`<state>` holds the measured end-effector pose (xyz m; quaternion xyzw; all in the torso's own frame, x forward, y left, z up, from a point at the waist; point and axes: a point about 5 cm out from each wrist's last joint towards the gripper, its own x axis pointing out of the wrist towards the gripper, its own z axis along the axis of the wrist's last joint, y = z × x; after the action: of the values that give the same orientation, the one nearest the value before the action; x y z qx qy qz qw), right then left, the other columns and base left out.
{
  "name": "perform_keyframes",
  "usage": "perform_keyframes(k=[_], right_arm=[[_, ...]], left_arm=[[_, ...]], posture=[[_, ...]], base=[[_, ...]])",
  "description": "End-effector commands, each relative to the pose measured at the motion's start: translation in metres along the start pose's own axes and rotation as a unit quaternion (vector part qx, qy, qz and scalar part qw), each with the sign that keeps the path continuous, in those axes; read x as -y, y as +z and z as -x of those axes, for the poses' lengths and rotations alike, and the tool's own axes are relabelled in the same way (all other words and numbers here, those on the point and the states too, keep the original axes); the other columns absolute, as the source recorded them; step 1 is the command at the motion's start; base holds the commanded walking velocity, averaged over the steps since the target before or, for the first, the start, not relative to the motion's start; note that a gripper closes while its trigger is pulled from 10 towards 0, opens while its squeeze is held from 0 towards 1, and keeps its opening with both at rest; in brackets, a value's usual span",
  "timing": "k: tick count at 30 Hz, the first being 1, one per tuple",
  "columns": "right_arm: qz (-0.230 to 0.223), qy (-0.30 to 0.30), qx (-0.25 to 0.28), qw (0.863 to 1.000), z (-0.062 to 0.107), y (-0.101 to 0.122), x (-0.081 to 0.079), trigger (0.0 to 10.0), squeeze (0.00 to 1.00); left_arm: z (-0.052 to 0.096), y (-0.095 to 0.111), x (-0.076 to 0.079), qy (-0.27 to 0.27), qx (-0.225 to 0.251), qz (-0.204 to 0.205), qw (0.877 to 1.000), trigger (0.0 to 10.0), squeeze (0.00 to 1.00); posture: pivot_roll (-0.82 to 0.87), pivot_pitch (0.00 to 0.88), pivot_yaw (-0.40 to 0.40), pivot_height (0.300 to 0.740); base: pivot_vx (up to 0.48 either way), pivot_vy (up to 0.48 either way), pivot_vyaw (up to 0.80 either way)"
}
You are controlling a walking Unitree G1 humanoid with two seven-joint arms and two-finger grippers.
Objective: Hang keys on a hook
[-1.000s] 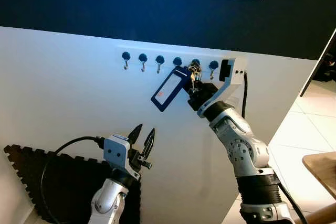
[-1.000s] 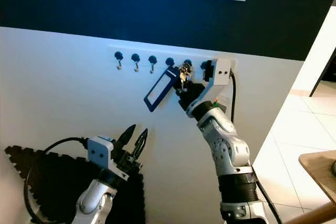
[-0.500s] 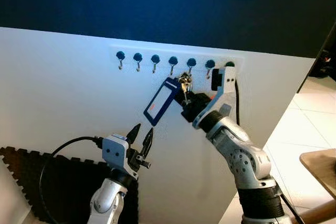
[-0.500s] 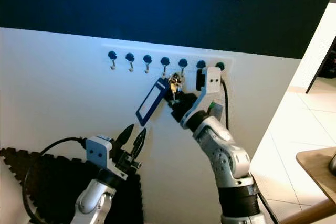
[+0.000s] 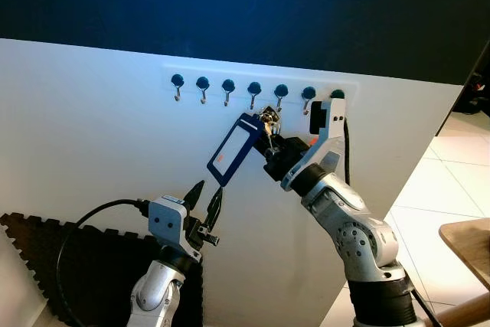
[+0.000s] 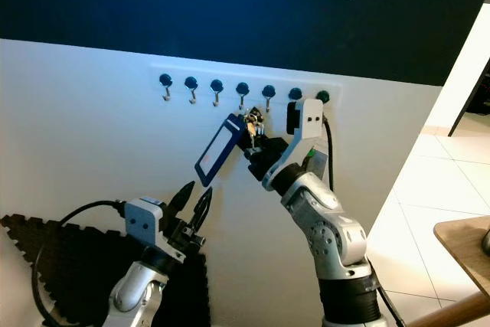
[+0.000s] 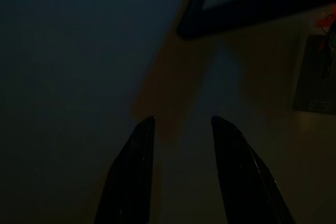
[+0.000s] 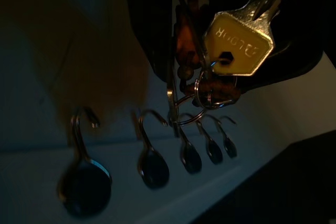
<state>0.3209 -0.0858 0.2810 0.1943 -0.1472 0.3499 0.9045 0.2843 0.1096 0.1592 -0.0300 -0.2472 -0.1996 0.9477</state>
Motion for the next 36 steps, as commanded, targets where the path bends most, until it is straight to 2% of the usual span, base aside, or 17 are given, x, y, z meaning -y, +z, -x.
perform_keyframes(k=[1, 7, 18, 27, 29, 36], right_arm=[[0.008, 0.014, 0.037, 0.999, -0.001, 0.015, -0.005, 10.0, 0.00], [0.012, -0.007, 0.077, 0.997, 0.000, 0.026, 0.000, 10.0, 0.00], [0.000, -0.062, 0.115, 0.991, 0.006, 0.035, 0.013, 10.0, 0.00], [-0.036, -0.094, 0.088, 0.991, 0.015, 0.020, 0.019, 10.0, 0.00], [-0.041, -0.095, 0.056, 0.993, 0.017, 0.010, 0.019, 10.0, 0.00], [-0.049, -0.088, 0.006, 0.995, 0.021, -0.006, 0.018, 10.0, 0.00]], left_arm=[[0.000, 0.000, 0.003, -0.003, -0.002, 0.000, 1.000, 10.0, 0.00], [0.000, 0.000, 0.003, -0.003, -0.002, 0.001, 1.000, 10.0, 0.00], [0.000, -0.001, 0.003, -0.006, -0.004, 0.002, 1.000, 10.0, 0.00], [0.000, -0.002, 0.004, -0.008, -0.006, 0.003, 1.000, 10.0, 0.00], [0.000, -0.002, 0.004, -0.008, -0.007, 0.004, 1.000, 10.0, 0.00], [0.000, -0.003, 0.004, -0.009, -0.009, 0.003, 1.000, 10.0, 0.00]], posture=[[0.04, 0.092, -0.061, 0.740], [0.04, 0.090, -0.060, 0.740], [0.04, 0.091, -0.059, 0.740], [0.04, 0.092, -0.056, 0.740], [0.04, 0.091, -0.055, 0.740], [0.04, 0.090, -0.057, 0.740]], base=[[0.000, 0.000, 0.00], [0.000, 0.000, 0.00], [0.000, 0.000, 0.00], [0.000, 0.000, 0.00], [0.000, 0.000, 0.00], [0.000, 0.000, 0.00]])
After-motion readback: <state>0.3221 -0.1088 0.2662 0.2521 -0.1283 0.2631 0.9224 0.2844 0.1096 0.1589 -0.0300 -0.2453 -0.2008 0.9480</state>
